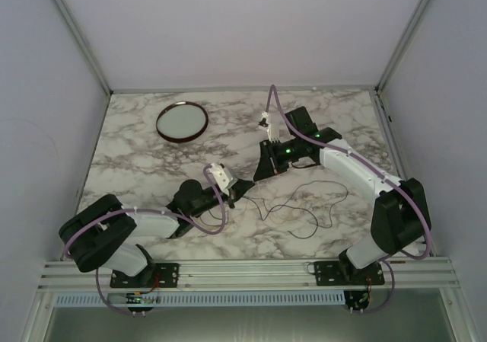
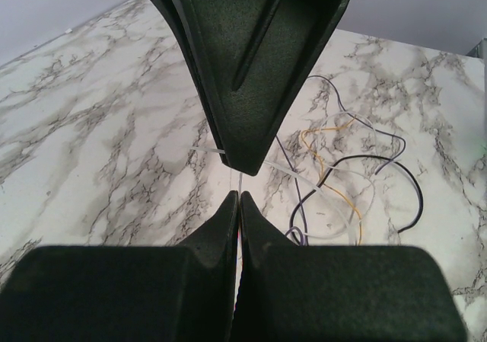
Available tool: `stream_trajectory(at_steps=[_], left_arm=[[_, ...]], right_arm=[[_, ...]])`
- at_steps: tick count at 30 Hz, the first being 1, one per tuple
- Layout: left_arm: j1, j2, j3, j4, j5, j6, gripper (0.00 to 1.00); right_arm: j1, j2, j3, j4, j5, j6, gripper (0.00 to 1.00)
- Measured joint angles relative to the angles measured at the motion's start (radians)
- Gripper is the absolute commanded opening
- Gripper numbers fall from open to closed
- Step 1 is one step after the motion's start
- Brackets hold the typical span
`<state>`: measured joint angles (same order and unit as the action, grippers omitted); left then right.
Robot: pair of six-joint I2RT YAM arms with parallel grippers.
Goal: Zip-tie the wires
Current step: Tie the cable at the center of the board.
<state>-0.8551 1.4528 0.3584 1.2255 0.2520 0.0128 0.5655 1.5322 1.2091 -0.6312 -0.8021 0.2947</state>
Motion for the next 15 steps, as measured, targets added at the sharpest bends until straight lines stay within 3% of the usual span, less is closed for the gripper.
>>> stream_trajectory(at_steps=[8, 15], left_arm=[[0.000, 0.000, 0.000, -0.003, 0.000, -0.005, 0.01], [0.000, -0.006, 0.000, -0.019, -0.007, -0.018, 0.42]], right_arm=[[0.001, 0.000, 0.000, 0.000, 0.011, 0.000, 0.06], [0.006, -0.003, 0.000, -0.001, 0.057, -0.022, 0.03]])
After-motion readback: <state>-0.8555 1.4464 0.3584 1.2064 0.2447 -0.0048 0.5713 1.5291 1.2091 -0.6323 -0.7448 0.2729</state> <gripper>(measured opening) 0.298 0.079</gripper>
